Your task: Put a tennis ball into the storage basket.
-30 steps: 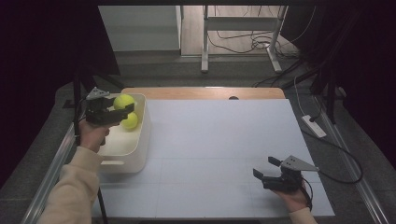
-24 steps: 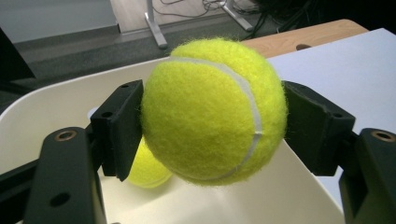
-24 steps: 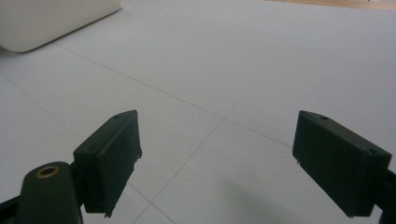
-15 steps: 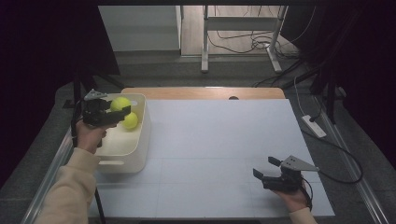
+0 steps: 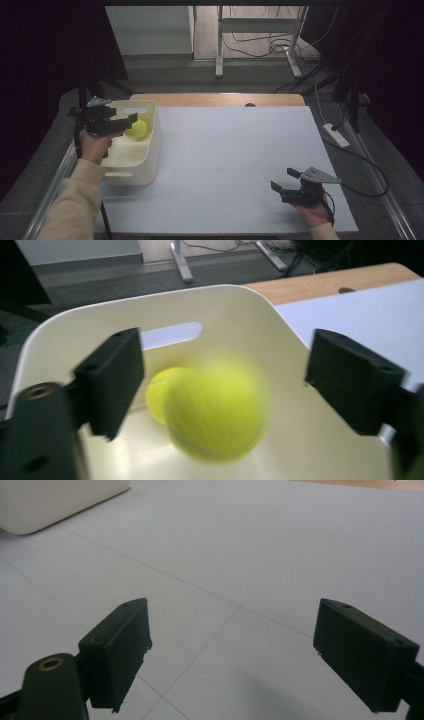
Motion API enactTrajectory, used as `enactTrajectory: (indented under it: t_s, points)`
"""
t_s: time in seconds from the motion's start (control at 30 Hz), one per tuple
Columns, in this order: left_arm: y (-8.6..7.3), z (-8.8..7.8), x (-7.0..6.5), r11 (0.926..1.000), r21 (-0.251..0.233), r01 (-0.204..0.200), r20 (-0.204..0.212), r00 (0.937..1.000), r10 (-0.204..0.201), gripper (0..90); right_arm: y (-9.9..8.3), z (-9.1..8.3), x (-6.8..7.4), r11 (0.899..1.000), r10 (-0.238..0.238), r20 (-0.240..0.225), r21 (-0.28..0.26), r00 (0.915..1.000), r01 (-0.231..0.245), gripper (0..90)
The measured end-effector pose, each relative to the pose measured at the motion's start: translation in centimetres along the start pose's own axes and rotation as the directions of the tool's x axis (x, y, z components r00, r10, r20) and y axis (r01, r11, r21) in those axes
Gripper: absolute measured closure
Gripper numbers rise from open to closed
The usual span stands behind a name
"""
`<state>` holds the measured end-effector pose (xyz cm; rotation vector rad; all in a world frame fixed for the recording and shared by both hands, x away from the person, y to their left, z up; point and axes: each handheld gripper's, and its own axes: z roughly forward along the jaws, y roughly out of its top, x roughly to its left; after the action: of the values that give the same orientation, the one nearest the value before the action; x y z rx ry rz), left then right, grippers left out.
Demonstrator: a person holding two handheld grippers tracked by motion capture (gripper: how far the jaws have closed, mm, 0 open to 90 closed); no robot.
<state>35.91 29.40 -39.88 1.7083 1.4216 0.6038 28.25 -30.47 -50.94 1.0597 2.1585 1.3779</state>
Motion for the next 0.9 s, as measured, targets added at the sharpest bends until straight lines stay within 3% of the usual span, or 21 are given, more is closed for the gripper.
enactTrajectory:
  t_s: [0.13,0.17,0.23,0.43,0.5,0.9]
  points:
    - [-0.1,-0.6,-0.2,0.9996,-0.029,0.002,0.043,0.9991,0.0,11.6,0.0,0.1,0.0,1.0,-0.001,-0.002,0.001,1.0,0.001,15.3]
    - [-0.2,-0.7,-0.5,0.9992,-0.038,-0.009,0.074,0.9972,0.012,11.0,0.0,0.1,0.0,1.0,0.0,-0.003,0.002,1.0,0.0,15.3]
    - [-0.2,-0.8,-0.6,0.9989,-0.043,-0.015,0.085,0.9962,0.019,10.9,0.0,0.1,0.0,1.0,0.0,-0.003,0.002,1.0,0.0,15.3]
    - [-0.5,-0.9,-1.8,0.9965,-0.057,-0.062,0.161,0.9844,0.07,9.9,0.0,0.2,-0.1,1.0,0.0,-0.004,0.003,1.0,0.0,15.2]
    - [-0.7,-1.1,-2.1,0.9947,-0.06,-0.083,0.173,0.9806,0.092,9.6,0.1,0.2,-0.2,1.0,0.003,-0.005,0.0,1.0,-0.003,15.3]
    - [-1.4,-2.1,-3.2,0.988,-0.118,-0.099,0.226,0.9662,0.124,8.3,0.2,0.3,-0.5,1.0,0.017,-0.006,-0.007,0.9998,-0.017,15.3]
